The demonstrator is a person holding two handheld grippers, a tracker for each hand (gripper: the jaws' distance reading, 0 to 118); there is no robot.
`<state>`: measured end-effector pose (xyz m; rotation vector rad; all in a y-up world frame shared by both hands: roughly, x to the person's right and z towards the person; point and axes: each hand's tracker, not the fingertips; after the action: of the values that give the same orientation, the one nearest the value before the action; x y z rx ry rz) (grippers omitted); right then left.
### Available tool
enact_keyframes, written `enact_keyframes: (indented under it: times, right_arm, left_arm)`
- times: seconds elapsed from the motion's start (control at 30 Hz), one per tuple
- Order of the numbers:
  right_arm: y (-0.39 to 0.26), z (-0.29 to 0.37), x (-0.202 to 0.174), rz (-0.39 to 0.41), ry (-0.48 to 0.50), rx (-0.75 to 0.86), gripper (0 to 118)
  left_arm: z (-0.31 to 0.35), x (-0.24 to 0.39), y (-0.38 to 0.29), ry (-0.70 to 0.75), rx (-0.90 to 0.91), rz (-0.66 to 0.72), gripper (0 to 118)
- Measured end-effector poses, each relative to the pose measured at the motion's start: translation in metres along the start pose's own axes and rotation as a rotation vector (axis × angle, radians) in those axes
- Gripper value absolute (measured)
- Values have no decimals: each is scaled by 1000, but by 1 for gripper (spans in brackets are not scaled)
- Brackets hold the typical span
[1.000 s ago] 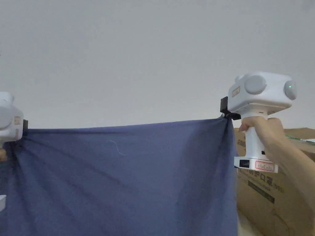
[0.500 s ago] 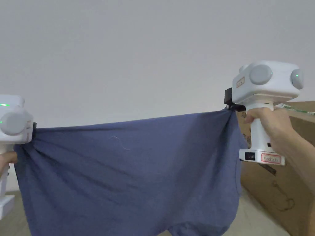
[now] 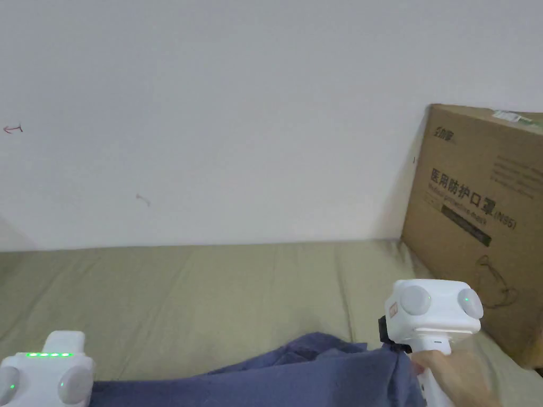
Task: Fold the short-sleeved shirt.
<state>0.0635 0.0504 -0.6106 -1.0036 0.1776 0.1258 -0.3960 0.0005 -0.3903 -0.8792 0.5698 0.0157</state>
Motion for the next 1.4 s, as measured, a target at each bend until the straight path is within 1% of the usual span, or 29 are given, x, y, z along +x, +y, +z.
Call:
enact_keyframes:
  times: [0.03,0.1,0.23,0.27,0.33,0.4,0.53,0.7,0.77,0.8,0.9,0.97,1.0,1.03,1.1,1.13,1.2,1.3,1.33,1.37,1.4]
  right_arm:
    - [-7,-8,3,3,-6,-13,6]
    - [-24,-15,11,-17,1,-24,6]
    - [-79,0,26,-12,20,-36,6]
    - [-104,17,25,-12,25,-41,6]
    - [-138,30,35,-26,52,-47,6]
    - [-181,56,38,-27,49,-42,6]
    - [-260,106,50,-36,58,-50,6]
    - [-356,158,60,-34,83,-75,6]
    - [-389,173,61,-34,80,-100,6]
    - [-401,175,67,-31,91,-109,6]
    - [-435,184,71,-31,89,-125,6]
    - [-447,185,77,-66,101,-139,6]
    - [-450,188,76,-71,106,-137,6]
    - [-453,192,74,-64,103,-126,6]
    - [-452,198,70,-24,74,-96,6]
    - [-452,201,69,-23,75,-87,6]
    - [-449,206,69,-35,79,-68,6]
    - [-448,207,73,-65,103,-58,6]
    - [-449,203,80,-69,116,-47,6]
    - [-450,204,82,-69,122,-17,8]
    - [-452,204,83,-65,122,-10,16]
  left_arm:
    - [-1,-1,-10,-5,-11,0,7]
    - [3,-8,-28,-18,-10,15,7]
    - [30,-27,-65,-68,9,68,7]
    - [40,-31,-76,-83,16,69,7]
    - [66,-36,-100,-80,44,55,7]
    - [90,-43,-125,-92,52,32,7]
    - [139,-63,-183,-177,55,81,7]
    - [194,-81,-263,-151,42,97,7]
    - [204,-89,-292,-160,23,77,7]
    - [210,-89,-303,-144,10,55,7]
    - [230,-96,-334,-142,15,61,7]
    - [240,-98,-349,-144,18,88,7]
    - [243,-100,-353,-147,15,91,7]
    - [246,-101,-357,-147,19,96,7]
    - [250,-103,-360,-149,25,97,8]
    - [252,-101,-360,-146,26,99,9]
    - [256,-100,-362,-135,33,86,18]
    - [260,-102,-365,-98,34,60,28]
    - [263,-107,-366,-99,33,70,40]
    - [267,-113,-368,-123,38,99,63]
    - [272,-117,-371,-154,57,141,80]
